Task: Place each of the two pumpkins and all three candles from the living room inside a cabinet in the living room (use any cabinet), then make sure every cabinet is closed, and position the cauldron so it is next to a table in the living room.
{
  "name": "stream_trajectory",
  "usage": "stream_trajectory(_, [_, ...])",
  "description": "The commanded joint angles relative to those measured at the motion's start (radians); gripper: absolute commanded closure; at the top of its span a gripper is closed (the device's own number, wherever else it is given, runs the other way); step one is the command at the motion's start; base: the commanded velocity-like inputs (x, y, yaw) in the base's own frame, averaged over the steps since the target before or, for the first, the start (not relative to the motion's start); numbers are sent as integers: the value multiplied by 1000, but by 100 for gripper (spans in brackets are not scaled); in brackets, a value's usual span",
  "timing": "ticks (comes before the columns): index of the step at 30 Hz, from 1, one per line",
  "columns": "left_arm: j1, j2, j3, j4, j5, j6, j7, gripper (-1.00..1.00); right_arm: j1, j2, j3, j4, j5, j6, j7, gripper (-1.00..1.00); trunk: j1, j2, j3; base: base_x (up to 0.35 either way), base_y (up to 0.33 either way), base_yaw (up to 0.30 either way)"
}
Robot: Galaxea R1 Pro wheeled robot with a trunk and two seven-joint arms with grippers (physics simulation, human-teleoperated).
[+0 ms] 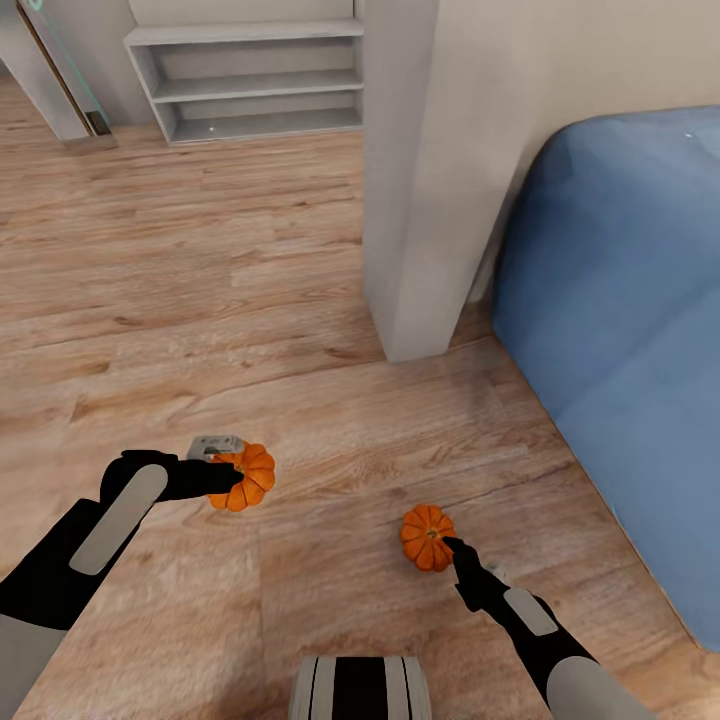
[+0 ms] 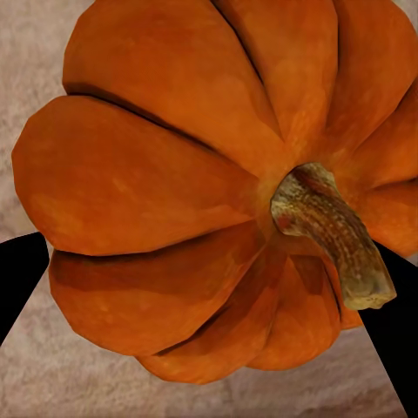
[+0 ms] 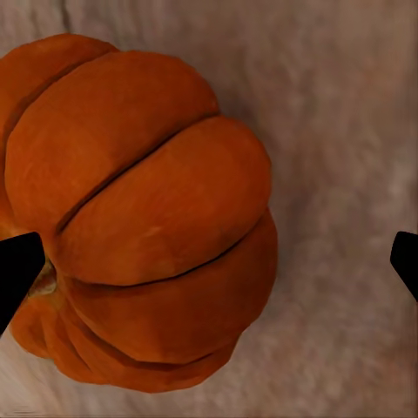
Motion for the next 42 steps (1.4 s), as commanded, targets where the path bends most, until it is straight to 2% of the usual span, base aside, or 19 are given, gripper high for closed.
stream_trajectory(1, [-1,1,-2,-1,9,1,11,100,0,1,-4,0,-2,6,1,-100,0,0,-1,0,0,0])
stream_trajectory(8, [-1,1,-2,-1,9,1,11,100,0,1,3,0,-2,6,1,-100,0,0,-1,0,0,0])
stream_trajectory(10, [-1,1,-2,-1,9,1,11,100,-1,1,3,0,-2,6,1,-100,1,-1,-8,0,0,0])
stream_trajectory(25, [-1,1,-1,-1,11,1,11,100,-2,1,6,-2,-2,6,1,-100,1,-1,-8,33,21,0])
stream_trajectory(32, [-1,1,-1,0,11,1,11,100,-2,1,41,-3,-2,6,1,-100,1,-1,-8,17,11,0])
stream_trajectory(42, [-1,1,-1,1,11,1,11,100,-2,1,46,-3,-2,6,2,-100,1,-1,-8,10,39,0])
